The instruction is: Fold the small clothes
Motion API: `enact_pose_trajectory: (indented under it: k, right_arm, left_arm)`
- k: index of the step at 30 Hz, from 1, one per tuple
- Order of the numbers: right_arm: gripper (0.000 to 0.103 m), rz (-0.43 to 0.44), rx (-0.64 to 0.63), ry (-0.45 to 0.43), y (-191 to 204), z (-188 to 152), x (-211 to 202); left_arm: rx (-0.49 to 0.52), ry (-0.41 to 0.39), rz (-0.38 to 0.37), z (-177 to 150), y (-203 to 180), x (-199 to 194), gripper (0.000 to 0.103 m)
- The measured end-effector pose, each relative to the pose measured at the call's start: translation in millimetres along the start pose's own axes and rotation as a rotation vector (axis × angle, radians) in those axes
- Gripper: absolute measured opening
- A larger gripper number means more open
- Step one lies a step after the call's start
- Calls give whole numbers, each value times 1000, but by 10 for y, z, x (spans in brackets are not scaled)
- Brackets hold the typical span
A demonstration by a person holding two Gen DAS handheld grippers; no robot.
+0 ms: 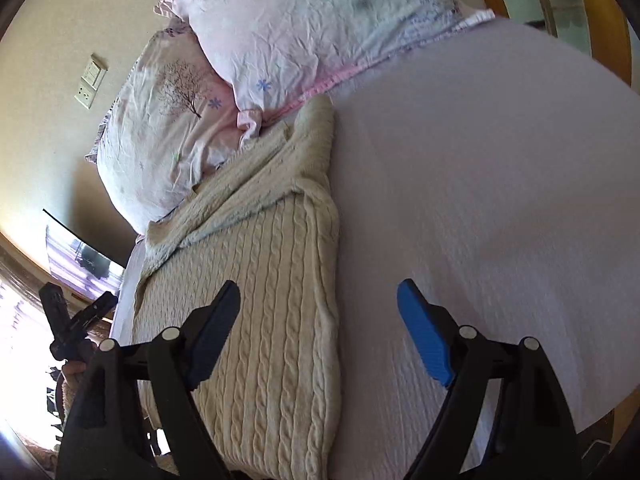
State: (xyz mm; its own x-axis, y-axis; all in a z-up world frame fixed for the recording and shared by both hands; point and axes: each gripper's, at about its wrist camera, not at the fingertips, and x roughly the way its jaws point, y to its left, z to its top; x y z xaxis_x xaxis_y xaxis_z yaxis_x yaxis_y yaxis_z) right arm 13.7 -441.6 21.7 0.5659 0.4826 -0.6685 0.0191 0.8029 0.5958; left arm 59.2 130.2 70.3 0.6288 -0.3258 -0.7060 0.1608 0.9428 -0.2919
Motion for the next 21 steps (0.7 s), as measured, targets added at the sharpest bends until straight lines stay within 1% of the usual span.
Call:
enact_pose_trajectory:
  k: [1, 3, 5, 6, 7, 8, 9, 10, 11, 12, 13, 14, 15, 16, 18, 19, 20, 21]
  right_arm:
    - [71, 23, 11, 30, -24, -57, 45]
    - [68, 53, -2, 34, -16, -161, 35]
    - [52, 113, 16, 75, -22, -251, 40]
    - [51, 161, 34, 104, -37, -316, 54]
    - [48, 179, 35, 113, -32, -374, 38]
    - [45, 183, 24, 115, -18, -432, 5]
    - [42, 216, 22, 133, -14, -510, -19]
    - [39, 276, 34, 159, -14, -599, -38]
    - [39, 306, 35, 175, -12, -674, -56]
    - [39, 312, 23, 196, -1, -774, -75]
    - [38, 312, 6, 202, 5, -871, -114]
    - [37, 331, 2, 211, 0, -951, -164]
    - [36, 332, 3, 220, -8, -1006, -196]
    - [36, 320, 1, 229, -13, -1060, -214]
    - [30, 300, 0, 249, -29, -1140, -193]
    - [24, 298, 7, 257, -37, -1152, -163]
    - [12, 305, 7, 262, -43, -1159, -136]
    - [9, 312, -10, 263, -11, -1163, -111]
  left_arm:
    - [-39, 19, -20, -117, 107, -36, 79]
    - [-107, 48, -52, -327, 311, -86, 79]
    - [-160, 59, -94, -508, 413, -116, 79]
    - [-191, 65, -133, -594, 452, -115, 79]
    - [-203, 26, -166, -671, 463, -178, 78]
    - [-217, 27, -211, -735, 463, -209, 78]
    - [-241, 15, -268, -825, 477, -256, 75]
    - [-257, 7, -326, -917, 473, -297, 66]
    - [-257, -1, -357, -1009, 449, -336, 65]
    - [-249, -10, -383, -1109, 400, -382, 58]
    - [-242, -18, -406, -1214, 358, -439, 55]
    - [-247, -13, -418, -1310, 326, -466, 55]
    - [-254, -7, -430, -1425, 297, -496, 54]
    - [-255, -25, -446, -1516, 272, -544, 53]
    - [-271, -9, -486, -1645, 225, -556, 53]
    - [-273, 1, -493, -1689, 196, -541, 53]
    - [-266, 5, -487, -1713, 167, -525, 53]
    - [-258, 9, -475, -1722, 142, -504, 52]
